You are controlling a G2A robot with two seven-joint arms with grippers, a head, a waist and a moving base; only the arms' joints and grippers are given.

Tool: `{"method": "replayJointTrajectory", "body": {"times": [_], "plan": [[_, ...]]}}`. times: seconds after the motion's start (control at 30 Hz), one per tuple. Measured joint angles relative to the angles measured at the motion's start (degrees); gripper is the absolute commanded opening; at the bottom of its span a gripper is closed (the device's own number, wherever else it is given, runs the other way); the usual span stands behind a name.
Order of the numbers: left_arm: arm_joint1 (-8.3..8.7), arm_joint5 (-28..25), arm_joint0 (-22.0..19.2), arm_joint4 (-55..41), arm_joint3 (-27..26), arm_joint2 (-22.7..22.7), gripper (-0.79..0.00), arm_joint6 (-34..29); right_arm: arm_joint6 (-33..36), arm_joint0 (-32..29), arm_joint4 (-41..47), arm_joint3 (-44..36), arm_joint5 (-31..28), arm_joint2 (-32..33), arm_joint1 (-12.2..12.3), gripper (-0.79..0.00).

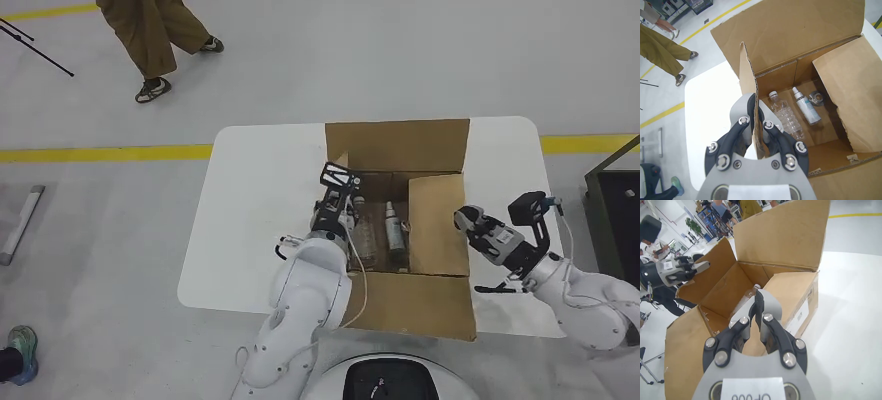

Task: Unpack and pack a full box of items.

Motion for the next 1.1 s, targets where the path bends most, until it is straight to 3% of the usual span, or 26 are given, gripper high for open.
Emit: {"method": "replayJointTrajectory", "body": {"times": [0.27,0.63,1.1], "plan": [[0.37,-3.9,0.5,3.8,-1.4,-1.5,0.000,-0.3,1.7,1.4,-1.1,1.7,0.3,-1.0,-0.4,-0.785],[1.43,-9.4,1.1,17.9,-2.0,-5.3,0.000,-1.4,1.9,2.0,-1.8,2.2,0.5,-1.3,-1.0,-0.785],[1.78,-10.2,3.3,24.6,1.1,-9.0,0.000,-0.6,2.2,1.9,-2.8,2.2,0.5,-1.2,-1.5,-0.785]]}}
